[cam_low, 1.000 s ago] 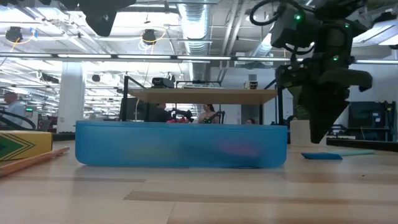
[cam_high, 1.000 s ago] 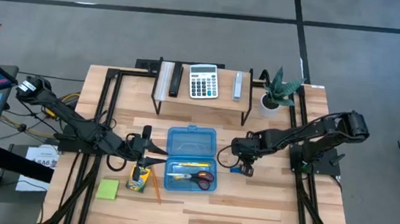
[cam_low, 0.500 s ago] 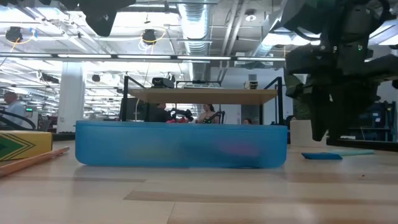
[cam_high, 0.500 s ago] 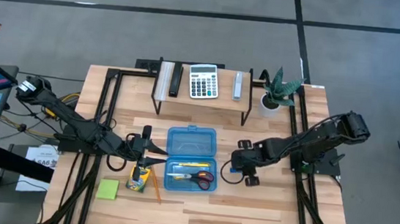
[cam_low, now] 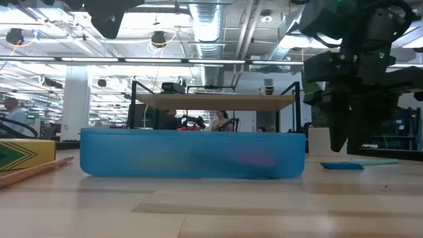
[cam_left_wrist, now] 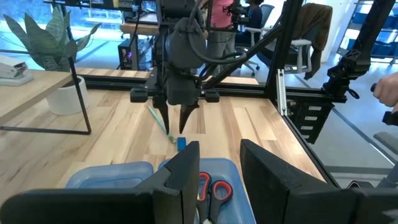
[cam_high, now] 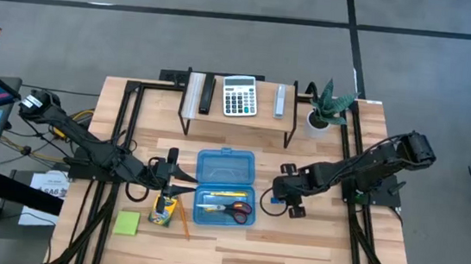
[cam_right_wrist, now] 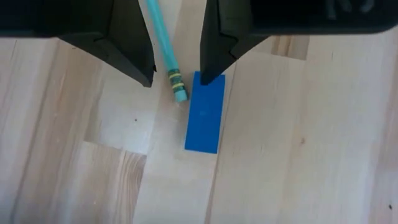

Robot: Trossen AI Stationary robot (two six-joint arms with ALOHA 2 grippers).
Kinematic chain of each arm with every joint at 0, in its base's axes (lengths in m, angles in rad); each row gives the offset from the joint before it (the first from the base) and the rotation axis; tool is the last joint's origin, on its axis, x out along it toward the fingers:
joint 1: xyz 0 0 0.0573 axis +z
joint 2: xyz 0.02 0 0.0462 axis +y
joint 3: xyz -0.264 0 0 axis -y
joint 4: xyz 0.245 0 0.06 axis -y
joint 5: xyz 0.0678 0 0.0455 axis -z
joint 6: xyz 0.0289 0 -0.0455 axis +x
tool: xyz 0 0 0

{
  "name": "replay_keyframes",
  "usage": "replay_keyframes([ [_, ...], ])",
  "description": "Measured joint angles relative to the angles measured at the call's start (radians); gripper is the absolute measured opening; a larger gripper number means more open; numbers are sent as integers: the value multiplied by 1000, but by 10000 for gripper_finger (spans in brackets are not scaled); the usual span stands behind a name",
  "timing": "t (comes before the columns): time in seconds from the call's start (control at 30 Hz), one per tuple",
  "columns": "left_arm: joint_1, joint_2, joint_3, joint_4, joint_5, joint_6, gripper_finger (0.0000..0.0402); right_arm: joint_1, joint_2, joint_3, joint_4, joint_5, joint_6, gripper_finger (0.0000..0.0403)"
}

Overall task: Pack school essentials
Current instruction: Put the blue pencil into the supply box

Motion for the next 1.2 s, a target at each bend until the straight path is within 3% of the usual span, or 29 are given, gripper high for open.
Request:
replay_keyframes([
  [0.77, 0, 8, -1, -13, -8, -5, 102, -37, 164, 38, 13, -1, -34, 131],
  [1.2, 0, 8, -1, -13, -9, -7, 102, -52, 177, 41, 13, -19, -31, 63],
])
